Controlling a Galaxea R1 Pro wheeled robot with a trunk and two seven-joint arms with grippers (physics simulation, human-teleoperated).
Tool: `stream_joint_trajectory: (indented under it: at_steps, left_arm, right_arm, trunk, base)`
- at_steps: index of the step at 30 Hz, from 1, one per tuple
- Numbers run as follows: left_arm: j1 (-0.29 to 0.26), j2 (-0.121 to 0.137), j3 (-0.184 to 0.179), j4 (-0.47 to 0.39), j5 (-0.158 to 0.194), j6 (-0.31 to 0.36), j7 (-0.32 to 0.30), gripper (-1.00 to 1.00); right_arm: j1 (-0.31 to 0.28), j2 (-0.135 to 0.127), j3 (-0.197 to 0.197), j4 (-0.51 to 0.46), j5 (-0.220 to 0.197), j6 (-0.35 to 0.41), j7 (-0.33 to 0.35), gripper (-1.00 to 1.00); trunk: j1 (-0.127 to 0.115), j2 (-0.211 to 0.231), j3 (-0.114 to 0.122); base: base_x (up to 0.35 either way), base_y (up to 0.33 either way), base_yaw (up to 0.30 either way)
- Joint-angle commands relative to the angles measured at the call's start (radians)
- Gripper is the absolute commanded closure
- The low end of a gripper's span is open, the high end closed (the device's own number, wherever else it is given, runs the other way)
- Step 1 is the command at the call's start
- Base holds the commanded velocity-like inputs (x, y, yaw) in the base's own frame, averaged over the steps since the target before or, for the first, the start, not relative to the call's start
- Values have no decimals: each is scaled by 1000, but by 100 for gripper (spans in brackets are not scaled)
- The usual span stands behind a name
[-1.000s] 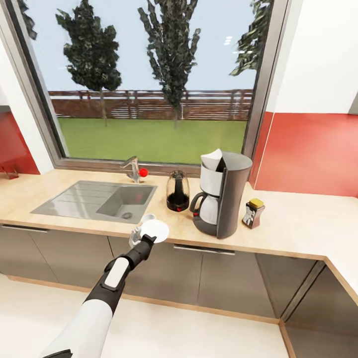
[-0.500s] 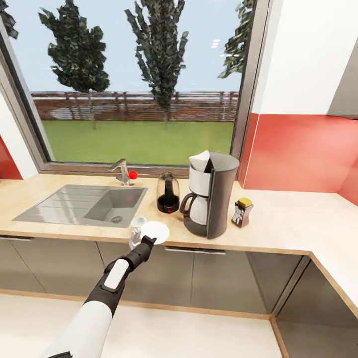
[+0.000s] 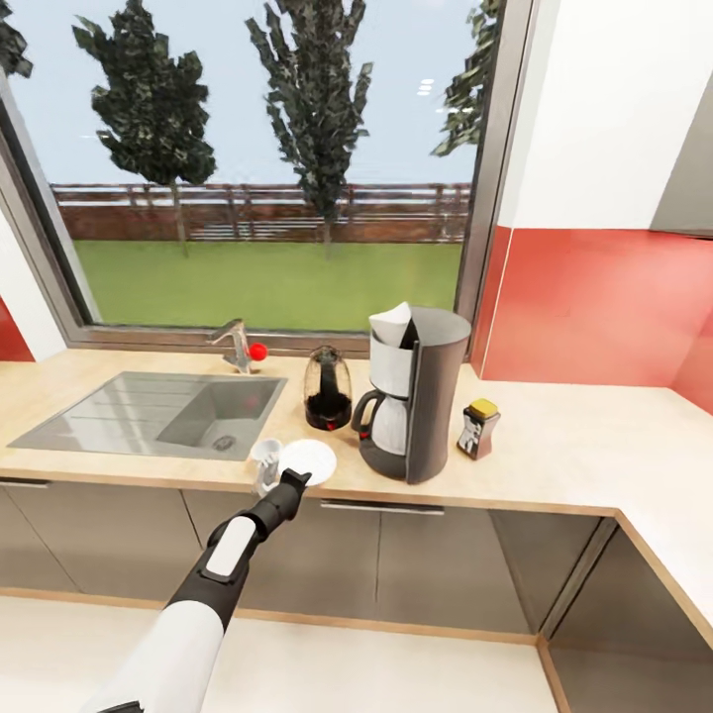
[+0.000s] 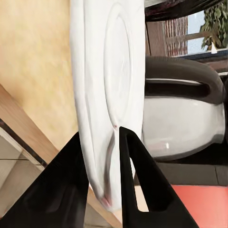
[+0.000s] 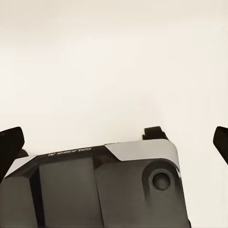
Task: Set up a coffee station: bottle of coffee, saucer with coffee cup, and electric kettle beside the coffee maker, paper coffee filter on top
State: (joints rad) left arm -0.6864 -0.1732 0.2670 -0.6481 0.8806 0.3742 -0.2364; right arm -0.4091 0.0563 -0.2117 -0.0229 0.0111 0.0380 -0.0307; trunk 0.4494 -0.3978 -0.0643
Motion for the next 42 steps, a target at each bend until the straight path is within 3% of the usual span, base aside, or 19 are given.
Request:
stream_joint_trajectory:
  at_steps: [1,26,42]
  left_arm:
    - [-1,-1,6,1,4,9,0,100]
    - [-2,-1,8,85,6,6,-1,100]
    - [-2,-1,8,91,4,6,0,100]
  right_arm:
    - [0,0,-5,-2,1,4,-3,-100]
    - [1,-1,-5,-2,2,4,-2,-100]
    - [2,-1,-5,-2,2,4,-2,-100]
  trunk:
    - [1,-2,-2]
    - [1,-2,-2]
    - [1,-2,-2]
  base:
    - [47,-20,0]
    - [115,-26,0]
    - [52,-21,0]
